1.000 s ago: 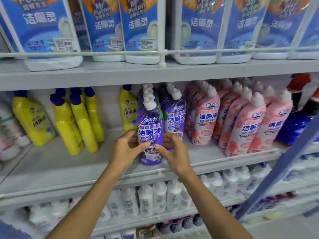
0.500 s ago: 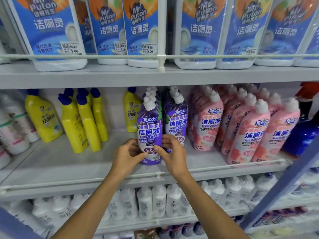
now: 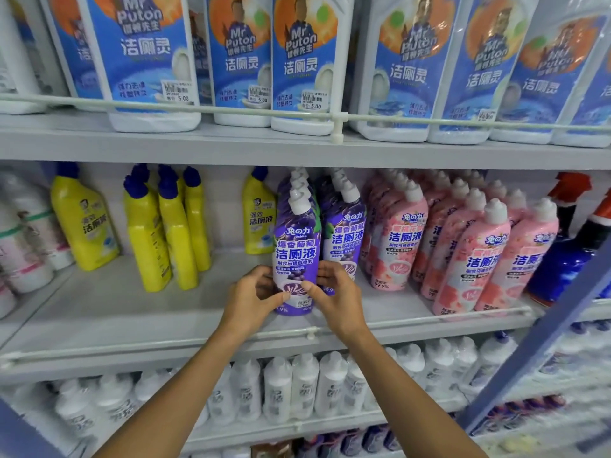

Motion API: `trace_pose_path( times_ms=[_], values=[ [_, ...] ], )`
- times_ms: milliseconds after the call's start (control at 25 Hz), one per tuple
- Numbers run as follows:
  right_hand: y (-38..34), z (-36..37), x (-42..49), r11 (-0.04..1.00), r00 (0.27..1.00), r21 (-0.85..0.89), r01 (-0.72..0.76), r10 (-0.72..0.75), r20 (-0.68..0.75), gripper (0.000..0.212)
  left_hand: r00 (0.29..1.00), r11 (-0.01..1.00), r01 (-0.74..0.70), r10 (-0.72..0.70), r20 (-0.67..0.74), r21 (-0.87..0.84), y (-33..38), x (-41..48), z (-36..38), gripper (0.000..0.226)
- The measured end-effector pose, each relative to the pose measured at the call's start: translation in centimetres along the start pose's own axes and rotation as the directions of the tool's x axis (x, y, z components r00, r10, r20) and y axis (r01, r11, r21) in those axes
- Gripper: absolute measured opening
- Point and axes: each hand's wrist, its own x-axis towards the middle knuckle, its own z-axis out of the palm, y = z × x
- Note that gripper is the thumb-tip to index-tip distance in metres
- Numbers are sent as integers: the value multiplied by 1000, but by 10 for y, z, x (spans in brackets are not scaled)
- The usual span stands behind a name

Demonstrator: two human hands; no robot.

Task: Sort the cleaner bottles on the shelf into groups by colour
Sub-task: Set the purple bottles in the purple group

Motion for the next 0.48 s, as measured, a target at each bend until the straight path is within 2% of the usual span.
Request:
trace_pose_path(
  times_ms=[320,480],
  values=[
    [0,-1,2,1000,1000,7,-3,3,24,43,998,998,57,-57,-20,11,11,-5,2,36],
    [-1,-5,0,999,999,50,-17,15,46,48,994,996,90,-91,-53,-12,20,-10,0,45]
  ],
)
